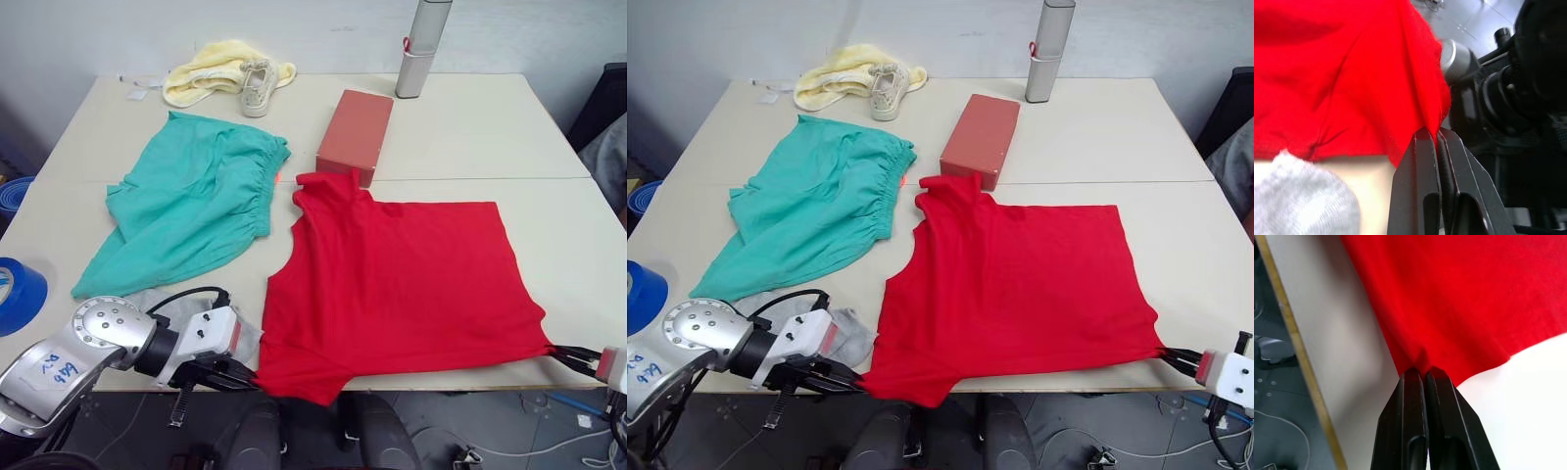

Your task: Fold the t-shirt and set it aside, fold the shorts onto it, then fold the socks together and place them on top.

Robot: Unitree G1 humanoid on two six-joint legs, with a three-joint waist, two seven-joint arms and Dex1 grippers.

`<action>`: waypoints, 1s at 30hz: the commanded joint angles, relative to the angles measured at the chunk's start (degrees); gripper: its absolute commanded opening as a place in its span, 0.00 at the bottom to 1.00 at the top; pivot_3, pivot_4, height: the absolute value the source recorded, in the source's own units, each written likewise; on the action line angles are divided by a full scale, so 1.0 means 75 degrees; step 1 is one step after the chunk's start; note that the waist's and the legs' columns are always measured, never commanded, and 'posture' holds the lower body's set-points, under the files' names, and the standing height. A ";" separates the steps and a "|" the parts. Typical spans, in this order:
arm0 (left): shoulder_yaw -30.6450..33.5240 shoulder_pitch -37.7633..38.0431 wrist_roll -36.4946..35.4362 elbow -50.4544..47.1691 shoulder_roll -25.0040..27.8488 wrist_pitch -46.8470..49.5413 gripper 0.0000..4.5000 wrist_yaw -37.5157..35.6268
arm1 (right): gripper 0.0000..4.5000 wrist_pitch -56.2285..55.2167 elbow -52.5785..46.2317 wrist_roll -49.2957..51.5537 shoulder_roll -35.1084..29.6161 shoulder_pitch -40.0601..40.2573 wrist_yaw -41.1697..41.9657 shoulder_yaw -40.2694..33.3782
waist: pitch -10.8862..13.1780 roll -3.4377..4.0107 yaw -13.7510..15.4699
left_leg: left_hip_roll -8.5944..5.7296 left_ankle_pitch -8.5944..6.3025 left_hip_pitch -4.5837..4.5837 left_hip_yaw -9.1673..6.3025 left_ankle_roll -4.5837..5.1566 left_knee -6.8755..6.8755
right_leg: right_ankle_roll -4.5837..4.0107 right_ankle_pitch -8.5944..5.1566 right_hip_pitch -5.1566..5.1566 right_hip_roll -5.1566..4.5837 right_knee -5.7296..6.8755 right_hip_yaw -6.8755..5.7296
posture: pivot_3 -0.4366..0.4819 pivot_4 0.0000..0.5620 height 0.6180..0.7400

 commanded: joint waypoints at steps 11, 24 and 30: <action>0.0576 -0.0502 -0.0176 0.0884 0.0438 -0.0057 0.00 -0.0351 | 0.01 0.0251 0.1081 0.0474 -0.0046 -0.0583 0.0863 -0.0268 | 0.0000 0.0000 -0.0003 | 0.0004 -0.0003 0.0003 0.0001 -0.0004 0.0000 | -0.0004 -0.0002 -0.0002 0.0007 0.0003 -0.0001 | 0.48 0.27 1.00; 0.1559 -0.0858 -0.2020 0.1193 0.2068 0.1934 0.00 -0.1783 | 0.01 0.1099 0.0929 0.1139 -0.0334 0.0130 0.2512 -0.0794 | 0.0000 0.0001 -0.0021 | 0.0014 -0.0019 0.0002 0.0003 -0.0011 -0.0001 | -0.0001 -0.0017 -0.0006 0.0015 0.0008 -0.0005 | 0.48 0.27 1.00; 0.1713 -0.0262 -0.2020 0.0850 0.2287 0.1885 0.00 -0.1726 | 0.01 0.1324 0.0338 0.0980 -0.0159 0.0986 0.2364 -0.1112 | -0.0001 0.0005 -0.0015 | 0.0015 -0.0028 0.0009 0.0003 -0.0025 -0.0002 | -0.0008 -0.0030 -0.0005 0.0015 0.0010 -0.0005 | 0.48 0.27 1.00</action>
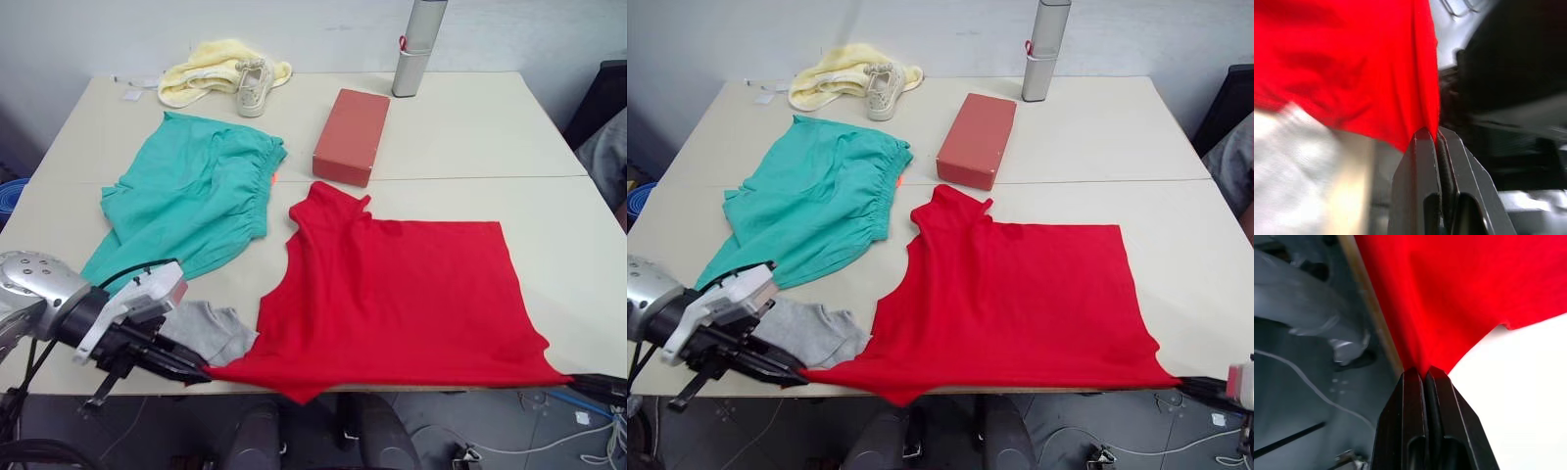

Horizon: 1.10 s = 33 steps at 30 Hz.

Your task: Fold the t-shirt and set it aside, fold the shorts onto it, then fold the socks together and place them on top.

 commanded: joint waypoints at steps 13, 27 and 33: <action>-0.1374 -0.1807 0.1698 0.1607 -0.1620 -0.1042 0.00 0.1592 | 0.01 0.2783 -0.1928 0.0274 0.0082 0.0903 -0.0993 -0.1644 | -0.0002 0.0003 0.0006 | 0.0005 -0.0013 0.0002 0.0001 -0.0004 -0.0001 | -0.0001 0.0000 0.0001 0.0007 0.0003 0.0005 | 0.48 0.27 1.00; -0.2202 -0.2513 0.2189 0.1864 -0.2499 -0.0288 0.00 0.2414 | 0.01 0.4597 -0.2815 -0.0782 0.0312 -0.0301 -0.2118 -0.0896 | -0.0001 -0.0002 0.0024 | 0.0005 -0.0019 -0.0014 0.0005 0.0000 0.0003 | 0.0002 0.0000 -0.0012 0.0012 0.0003 0.0006 | 0.48 0.27 1.00; -0.2237 -0.2491 0.2409 0.1979 -0.2722 -0.0480 0.22 0.2507 | 0.10 0.5238 -0.3176 -0.0379 0.0594 -0.0269 -0.1964 -0.1124 | -0.0001 -0.0003 0.0026 | 0.0007 -0.0018 -0.0015 0.0004 0.0000 0.0003 | 0.0004 0.0001 -0.0012 0.0017 0.0003 0.0006 | 0.48 0.27 1.00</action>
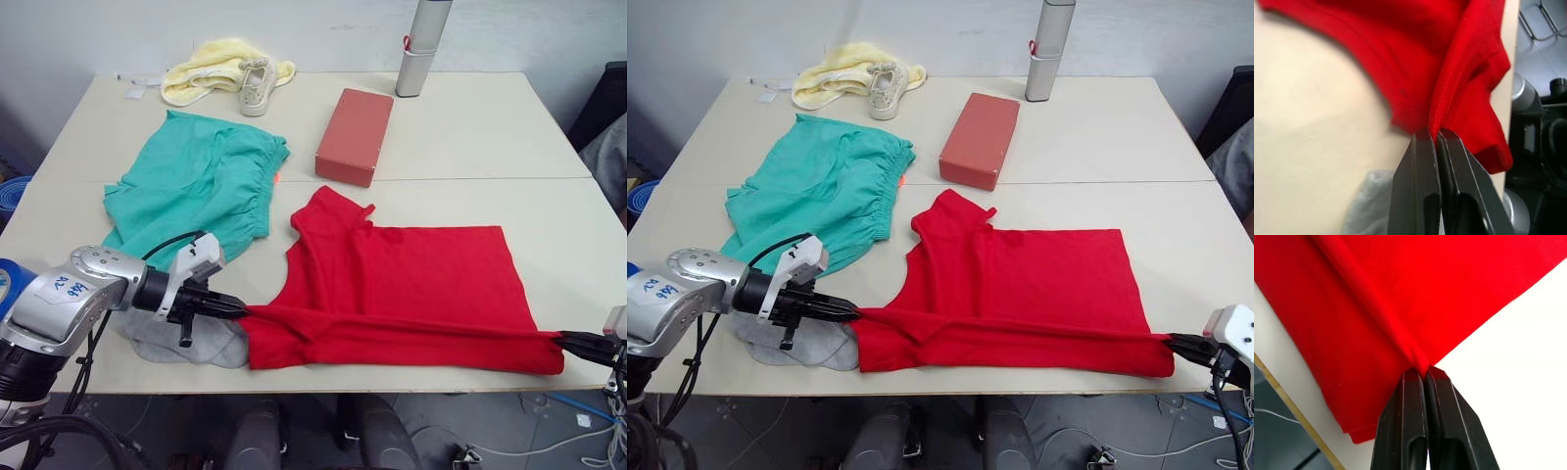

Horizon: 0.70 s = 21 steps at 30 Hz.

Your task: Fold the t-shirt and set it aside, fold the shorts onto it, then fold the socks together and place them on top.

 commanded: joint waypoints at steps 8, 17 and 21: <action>0.1054 0.0322 0.0285 0.0443 -0.0709 -0.1575 0.76 0.0341 | 0.67 -0.0473 -0.0321 0.0114 0.0494 -0.0341 -0.0564 -0.1120 | -0.0001 0.0001 -0.0021 | 0.0001 0.0000 0.0002 0.0005 -0.0001 0.0000 | 0.0003 0.0002 -0.0002 0.0000 0.0005 0.0004 | 0.48 0.27 1.00; 0.1443 0.1106 -0.0510 -0.0762 -0.1109 -0.2022 0.90 -0.0351 | 0.75 0.0479 -0.1537 0.0997 0.0885 0.0388 -0.0201 -0.2115 | -0.0004 -0.0004 0.0038 | 0.0004 -0.0001 0.0002 0.0004 0.0000 -0.0001 | 0.0006 0.0004 0.0003 -0.0005 0.0000 0.0003 | 0.48 0.27 1.00; 0.0853 0.0989 -0.0049 -0.0993 -0.1412 -0.2548 0.97 -0.0399 | 0.79 0.0764 -0.2168 0.1367 0.0964 0.0842 0.0373 -0.2171 | -0.0007 0.0002 0.0032 | -0.0007 -0.0002 0.0004 0.0004 0.0016 0.0000 | 0.0014 0.0009 0.0009 -0.0013 -0.0001 0.0008 | 0.48 0.27 1.00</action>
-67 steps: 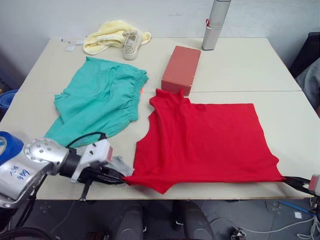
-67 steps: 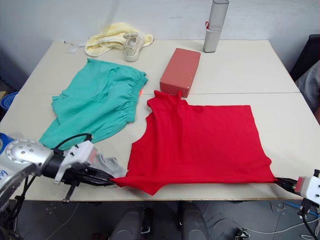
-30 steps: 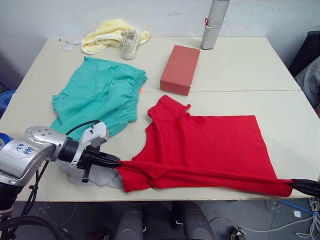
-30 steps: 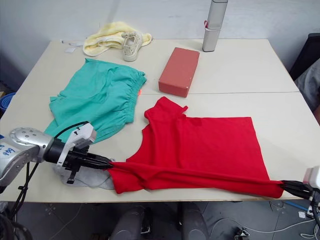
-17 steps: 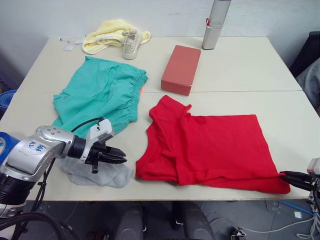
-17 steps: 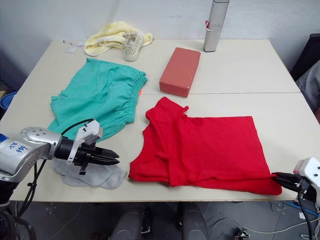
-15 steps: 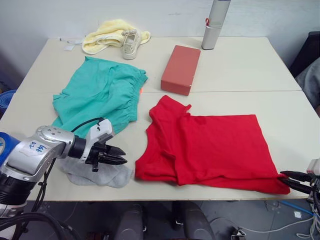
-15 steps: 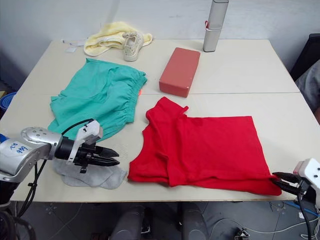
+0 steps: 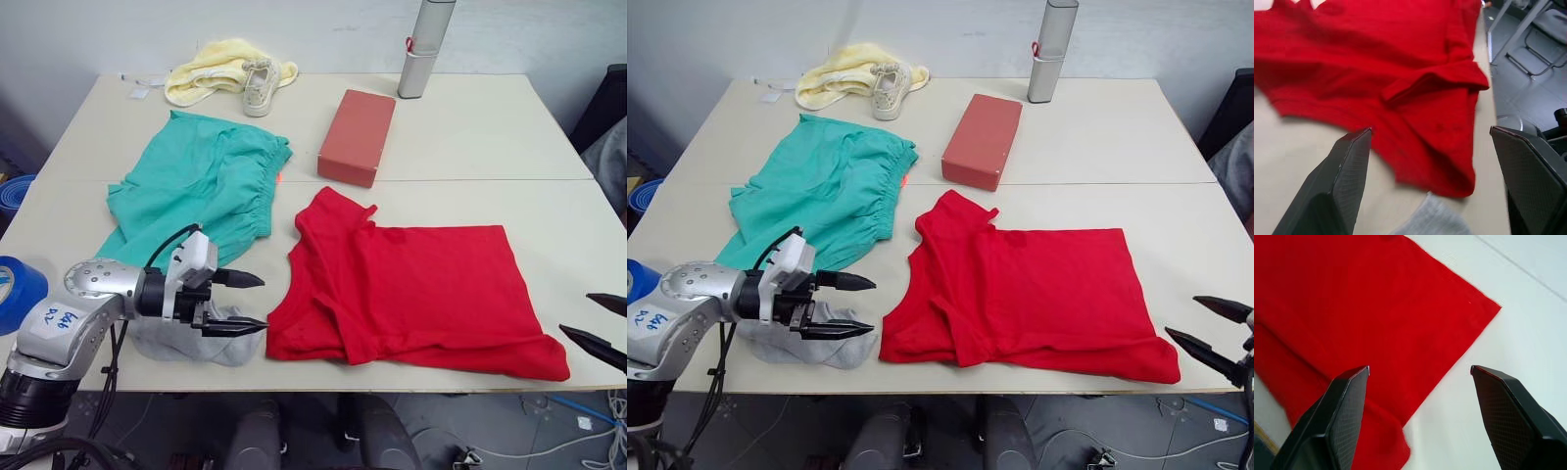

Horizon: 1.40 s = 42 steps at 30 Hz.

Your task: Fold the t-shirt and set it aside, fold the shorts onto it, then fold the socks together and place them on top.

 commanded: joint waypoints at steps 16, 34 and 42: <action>-0.2860 -0.1977 0.3421 0.2652 -0.2362 -0.5010 0.96 -0.0222 | 0.99 -0.0053 -0.2307 0.0282 0.1093 0.1005 0.0227 0.0322 | -0.0010 -0.0007 -0.0015 | 0.0002 -0.0021 0.0001 0.0003 0.0036 0.0004 | 0.0004 0.0002 0.0001 0.0013 -0.0003 0.0006 | 0.48 0.27 1.00; -0.2379 -0.2235 0.3358 0.3029 -0.2479 -0.4058 0.01 -0.0154 | 1.00 0.0866 -0.3617 0.0483 0.1191 0.1179 -0.0677 0.0422 | -0.0010 -0.0007 -0.0021 | 0.0007 -0.0029 -0.0003 -0.0003 0.0051 0.0007 | 0.0004 0.0002 -0.0001 0.0011 -0.0002 0.0000 | 0.48 0.27 1.00; -0.1668 -0.1935 0.2509 0.1803 -0.1537 -0.0595 0.01 0.0030 | 1.00 0.1108 -0.3703 0.0411 0.1198 0.0981 -0.0823 0.0602 | -0.0010 -0.0008 -0.0043 | 0.0009 -0.0027 -0.0005 -0.0005 0.0047 0.0005 | 0.0002 0.0001 -0.0004 0.0012 0.0000 -0.0001 | 0.48 0.27 1.00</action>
